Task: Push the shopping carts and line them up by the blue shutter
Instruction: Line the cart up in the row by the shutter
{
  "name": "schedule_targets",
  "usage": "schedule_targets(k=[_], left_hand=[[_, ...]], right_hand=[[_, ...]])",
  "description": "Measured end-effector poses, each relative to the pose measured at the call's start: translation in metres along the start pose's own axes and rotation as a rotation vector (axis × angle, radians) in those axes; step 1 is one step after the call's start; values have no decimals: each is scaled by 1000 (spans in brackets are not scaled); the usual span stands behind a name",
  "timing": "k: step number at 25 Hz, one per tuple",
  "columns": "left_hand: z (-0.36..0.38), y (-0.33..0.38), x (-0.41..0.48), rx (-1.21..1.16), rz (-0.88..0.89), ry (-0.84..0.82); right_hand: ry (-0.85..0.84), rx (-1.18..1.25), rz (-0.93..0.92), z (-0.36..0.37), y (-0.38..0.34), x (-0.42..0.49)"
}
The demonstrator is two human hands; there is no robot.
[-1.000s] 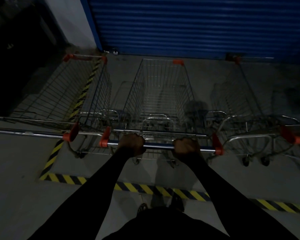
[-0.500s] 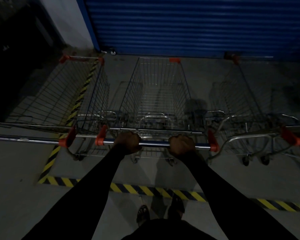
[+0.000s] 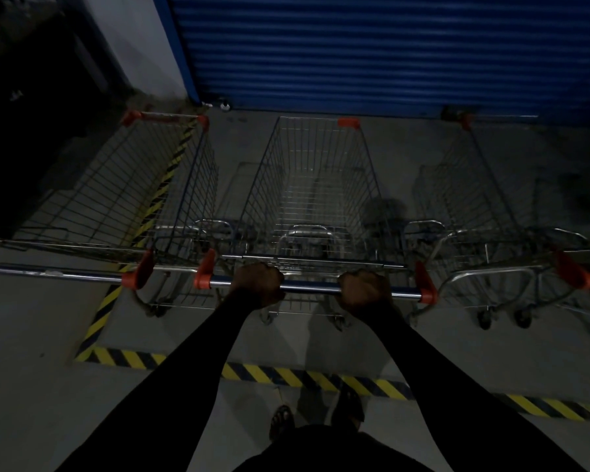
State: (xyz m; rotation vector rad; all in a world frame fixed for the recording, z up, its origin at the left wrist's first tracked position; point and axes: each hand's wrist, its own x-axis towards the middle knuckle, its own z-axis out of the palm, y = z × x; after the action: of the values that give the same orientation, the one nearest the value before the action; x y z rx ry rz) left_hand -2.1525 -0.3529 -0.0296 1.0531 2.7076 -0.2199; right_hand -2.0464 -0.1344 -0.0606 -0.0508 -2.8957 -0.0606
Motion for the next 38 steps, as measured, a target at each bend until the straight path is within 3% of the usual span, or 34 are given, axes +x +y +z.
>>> schedule_targets(k=[3,9,12,15,19,27,33,38], left_hand=[[2,3,-5,10,42,51],[3,3,-7,-21,49,35],[-1,8,-5,-13,10,-18],[-3,11,-3,-13,-9,-47],[-7,10,-5,-45,-31,-54],[-4,16,-18,-170,-86,103],[-17,28,-14,-148,-14,167],[-26,57,-6,-228,43,305]], right_hand=[[184,-49,-39,1,1,-9],[186,-79,-15,3,-1,-15],[31,-61,-17,4,3,-12],[-194,-13,91,0,2,-8],[-205,25,114,-9,-1,-8],[-180,144,137,-27,-2,-11],[-238,179,164,-33,1,-11],[-24,227,197,-47,7,-29]])
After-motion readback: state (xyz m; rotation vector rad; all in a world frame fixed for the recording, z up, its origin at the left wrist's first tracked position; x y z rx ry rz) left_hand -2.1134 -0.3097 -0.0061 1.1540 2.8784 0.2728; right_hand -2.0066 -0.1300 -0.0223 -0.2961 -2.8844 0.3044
